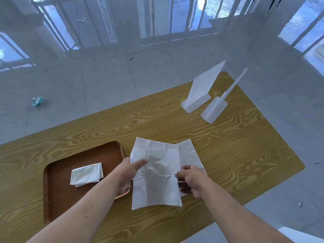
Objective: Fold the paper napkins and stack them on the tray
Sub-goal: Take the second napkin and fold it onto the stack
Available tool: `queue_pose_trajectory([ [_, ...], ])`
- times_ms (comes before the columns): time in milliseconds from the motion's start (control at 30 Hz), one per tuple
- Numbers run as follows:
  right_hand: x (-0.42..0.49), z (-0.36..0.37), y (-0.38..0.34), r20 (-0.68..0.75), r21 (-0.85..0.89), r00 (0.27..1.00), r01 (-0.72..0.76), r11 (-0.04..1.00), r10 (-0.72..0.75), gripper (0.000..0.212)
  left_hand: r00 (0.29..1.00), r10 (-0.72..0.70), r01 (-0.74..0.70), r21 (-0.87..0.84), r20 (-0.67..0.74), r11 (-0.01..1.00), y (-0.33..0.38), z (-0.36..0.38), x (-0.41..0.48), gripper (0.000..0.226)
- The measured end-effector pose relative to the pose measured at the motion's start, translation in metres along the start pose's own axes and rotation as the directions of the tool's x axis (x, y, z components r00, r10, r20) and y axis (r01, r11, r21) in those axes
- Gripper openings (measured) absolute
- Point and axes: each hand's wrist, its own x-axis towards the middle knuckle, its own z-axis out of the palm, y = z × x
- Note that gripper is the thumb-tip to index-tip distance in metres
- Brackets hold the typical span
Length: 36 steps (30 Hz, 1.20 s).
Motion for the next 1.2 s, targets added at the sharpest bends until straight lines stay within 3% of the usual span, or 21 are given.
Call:
queue_pose_trajectory([
  [133, -0.003, 0.01, 0.001, -0.01, 0.094, 1.0, 0.003, 0.996, -0.002, 0.075, 0.998, 0.008, -0.003, 0.082, -0.063, 0.997, -0.008, -0.004, -0.001, 0.076],
  [433, -0.018, 0.017, 0.002, -0.205, -0.051, 0.973, 0.101, 0.994, -0.109, 0.076, 0.978, 0.064, -0.013, 0.251, -0.196, 0.968, -0.017, -0.021, -0.006, 0.109],
  [500, -0.02, 0.016, 0.003, -0.246, -0.09, 0.955, 0.149, 0.985, -0.167, 0.075, 0.981, 0.064, -0.02, 0.237, -0.183, 0.971, -0.02, -0.024, -0.005, 0.106],
  [600, -0.027, 0.018, 0.002, -0.304, -0.147, 0.919, 0.215, 0.965, -0.251, 0.074, 0.975, 0.115, -0.049, 0.319, -0.191, 0.946, -0.025, -0.026, -0.001, 0.082],
  [700, -0.035, 0.024, 0.005, -0.308, -0.221, 0.898, 0.255, 0.941, -0.315, 0.074, 0.949, 0.229, -0.103, 0.472, -0.217, 0.876, -0.03, -0.025, 0.002, 0.057],
  [833, -0.042, 0.034, 0.013, -0.267, -0.399, 0.876, 0.278, 0.874, -0.401, 0.072, 0.918, 0.332, -0.136, 0.615, -0.215, 0.776, -0.036, -0.023, 0.003, 0.045],
  [967, -0.043, 0.035, 0.018, -0.184, -0.527, 0.85, 0.338, 0.78, -0.493, 0.039, 0.882, 0.396, -0.124, 0.686, -0.255, 0.717, -0.039, -0.026, 0.001, 0.04],
  [1067, -0.037, 0.03, 0.02, -0.104, -0.498, 0.838, 0.422, 0.758, -0.535, 0.013, 0.882, 0.401, -0.129, 0.691, -0.248, 0.711, -0.042, -0.028, 0.001, 0.033],
  [1200, -0.038, 0.022, 0.02, 0.028, -0.391, 0.856, 0.484, 0.783, -0.516, 0.03, 0.894, 0.383, -0.155, 0.641, -0.234, 0.752, -0.047, -0.032, 0.004, 0.035],
])
